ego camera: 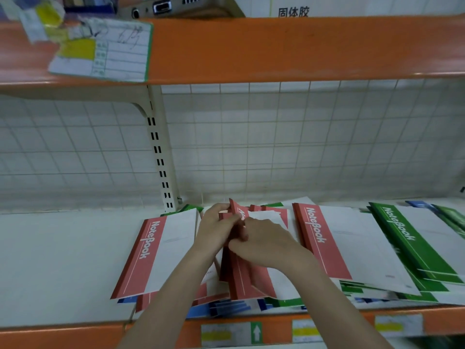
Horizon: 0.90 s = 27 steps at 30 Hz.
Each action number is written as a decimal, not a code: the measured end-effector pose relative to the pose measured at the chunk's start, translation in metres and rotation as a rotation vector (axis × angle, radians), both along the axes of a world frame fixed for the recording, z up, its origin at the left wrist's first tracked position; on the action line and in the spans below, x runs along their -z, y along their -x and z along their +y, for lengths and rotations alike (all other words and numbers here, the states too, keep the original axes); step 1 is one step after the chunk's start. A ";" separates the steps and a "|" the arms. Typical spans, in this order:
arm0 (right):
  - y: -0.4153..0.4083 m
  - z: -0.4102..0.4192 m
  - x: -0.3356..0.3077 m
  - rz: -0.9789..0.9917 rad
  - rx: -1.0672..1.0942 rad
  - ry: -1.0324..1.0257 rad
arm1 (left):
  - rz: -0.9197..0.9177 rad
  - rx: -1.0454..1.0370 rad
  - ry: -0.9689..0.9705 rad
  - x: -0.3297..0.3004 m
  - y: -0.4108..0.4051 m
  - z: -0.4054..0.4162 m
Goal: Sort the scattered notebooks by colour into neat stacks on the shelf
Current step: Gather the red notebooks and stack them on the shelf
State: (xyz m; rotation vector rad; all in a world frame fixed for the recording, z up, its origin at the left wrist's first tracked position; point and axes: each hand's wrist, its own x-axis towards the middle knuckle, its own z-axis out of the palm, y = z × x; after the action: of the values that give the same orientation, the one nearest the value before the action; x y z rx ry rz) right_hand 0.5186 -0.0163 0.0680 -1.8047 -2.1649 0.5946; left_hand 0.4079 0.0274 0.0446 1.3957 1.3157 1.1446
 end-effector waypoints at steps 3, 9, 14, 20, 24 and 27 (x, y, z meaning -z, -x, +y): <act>-0.002 -0.002 -0.001 0.097 0.115 -0.087 | 0.192 -0.027 -0.135 0.004 0.004 0.001; -0.015 0.001 -0.002 0.198 0.138 -0.161 | 0.761 -0.145 -0.089 0.022 0.022 0.003; -0.010 -0.004 0.001 0.146 0.172 -0.156 | 0.787 -0.042 -0.097 0.029 0.017 0.002; -0.007 -0.010 -0.001 0.221 0.146 -0.200 | 0.355 -0.015 -0.233 0.017 0.000 -0.002; -0.003 -0.013 -0.002 0.252 0.126 -0.235 | 0.058 -0.049 -0.114 0.016 -0.006 -0.001; -0.008 -0.014 -0.005 0.337 0.130 -0.244 | 0.093 -0.104 -0.124 0.015 -0.009 0.002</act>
State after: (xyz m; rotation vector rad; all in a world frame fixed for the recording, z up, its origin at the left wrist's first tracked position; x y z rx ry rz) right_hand 0.5262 -0.0308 0.0733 -1.5742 -1.7968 0.5342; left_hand 0.4172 0.0298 0.0297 1.5006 1.4169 1.2622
